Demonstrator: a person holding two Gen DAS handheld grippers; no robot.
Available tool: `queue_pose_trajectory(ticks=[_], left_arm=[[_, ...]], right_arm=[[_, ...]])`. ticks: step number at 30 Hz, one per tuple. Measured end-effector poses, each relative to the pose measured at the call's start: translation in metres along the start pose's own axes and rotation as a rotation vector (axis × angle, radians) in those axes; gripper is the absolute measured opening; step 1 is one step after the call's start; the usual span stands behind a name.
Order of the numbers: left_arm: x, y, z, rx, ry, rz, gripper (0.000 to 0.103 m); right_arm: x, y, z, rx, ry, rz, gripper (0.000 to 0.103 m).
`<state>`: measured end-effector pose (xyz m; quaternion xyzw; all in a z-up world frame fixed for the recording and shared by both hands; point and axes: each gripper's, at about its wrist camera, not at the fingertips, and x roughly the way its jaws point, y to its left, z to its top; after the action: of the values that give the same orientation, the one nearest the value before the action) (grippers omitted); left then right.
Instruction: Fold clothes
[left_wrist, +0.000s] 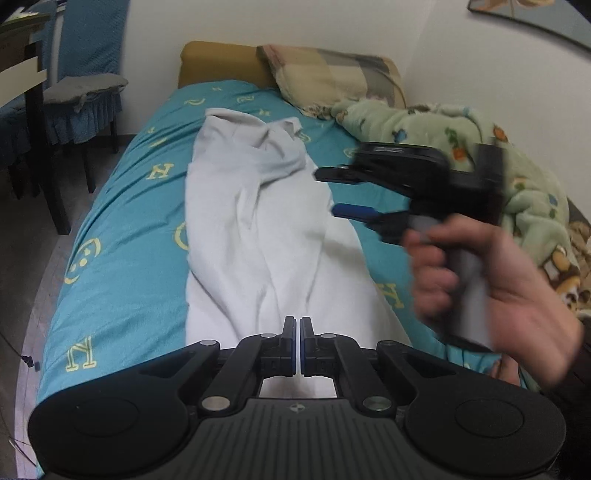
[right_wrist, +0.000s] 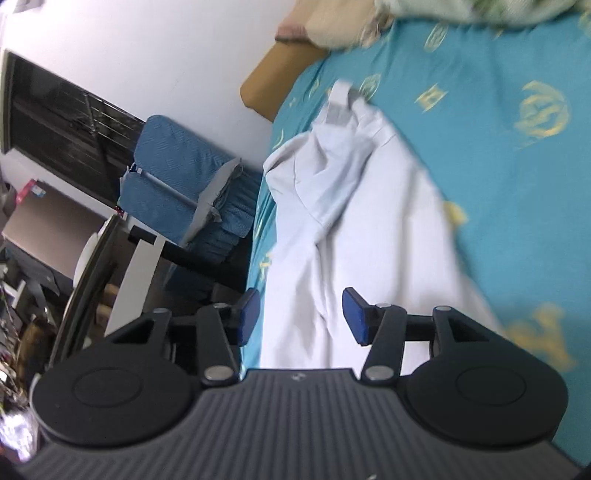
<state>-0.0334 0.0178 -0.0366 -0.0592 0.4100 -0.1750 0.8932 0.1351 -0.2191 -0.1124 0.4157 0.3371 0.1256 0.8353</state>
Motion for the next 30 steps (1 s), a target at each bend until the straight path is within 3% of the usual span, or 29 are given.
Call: queue_pose_trajectory(ticks=[2,6,9,11,12,13,18,20,23,24,25,26,27,30], left_arm=[[0.011,0.011,-0.004,-0.045,0.019,-0.006,0.003],[0.038,0.026,-0.006,-0.096,0.070,-0.018,0.009],[0.049,0.040,-0.002,-0.141,0.060,-0.027,0.022],[0.051,0.051,0.001,-0.180,0.038,-0.021,0.040],[0.051,0.057,0.002,-0.203,0.031,-0.018,0.042],[0.052,0.062,0.003,-0.227,0.024,-0.014,0.049],[0.053,0.077,0.005,-0.288,0.017,0.025,0.055],[0.054,0.081,0.005,-0.302,0.021,0.039,0.057],[0.054,0.087,0.005,-0.322,0.028,0.061,0.058],[0.055,0.088,0.005,-0.329,0.030,0.068,0.059],[0.055,0.090,0.005,-0.336,0.032,0.075,0.060],[0.055,0.092,0.005,-0.343,0.034,0.082,0.060],[0.055,0.093,0.004,-0.353,0.041,0.086,0.060],[0.055,0.095,0.002,-0.389,0.068,0.097,0.060]], right_arm=[[0.039,0.004,0.013,-0.064,0.009,-0.027,0.043],[0.103,-0.010,0.034,-0.059,0.030,-0.049,0.042],[0.139,-0.019,0.043,-0.061,0.037,-0.073,0.041],[0.148,-0.018,0.049,-0.085,0.010,-0.048,0.041],[0.147,-0.014,0.052,-0.109,-0.016,-0.048,0.018],[0.144,-0.009,0.055,-0.139,-0.048,-0.055,0.005],[0.126,0.016,0.071,-0.286,-0.205,-0.090,0.005],[0.133,0.021,0.078,-0.338,-0.177,-0.145,0.005],[0.131,0.018,0.081,-0.354,-0.081,-0.204,0.010],[0.124,0.016,0.080,-0.345,-0.061,-0.203,0.017],[0.117,0.015,0.079,-0.335,-0.041,-0.201,0.037],[0.104,0.014,0.077,-0.324,-0.031,-0.205,0.050],[0.088,0.013,0.073,-0.311,-0.027,-0.213,0.071],[0.030,0.011,0.062,-0.249,-0.002,-0.232,0.074]])
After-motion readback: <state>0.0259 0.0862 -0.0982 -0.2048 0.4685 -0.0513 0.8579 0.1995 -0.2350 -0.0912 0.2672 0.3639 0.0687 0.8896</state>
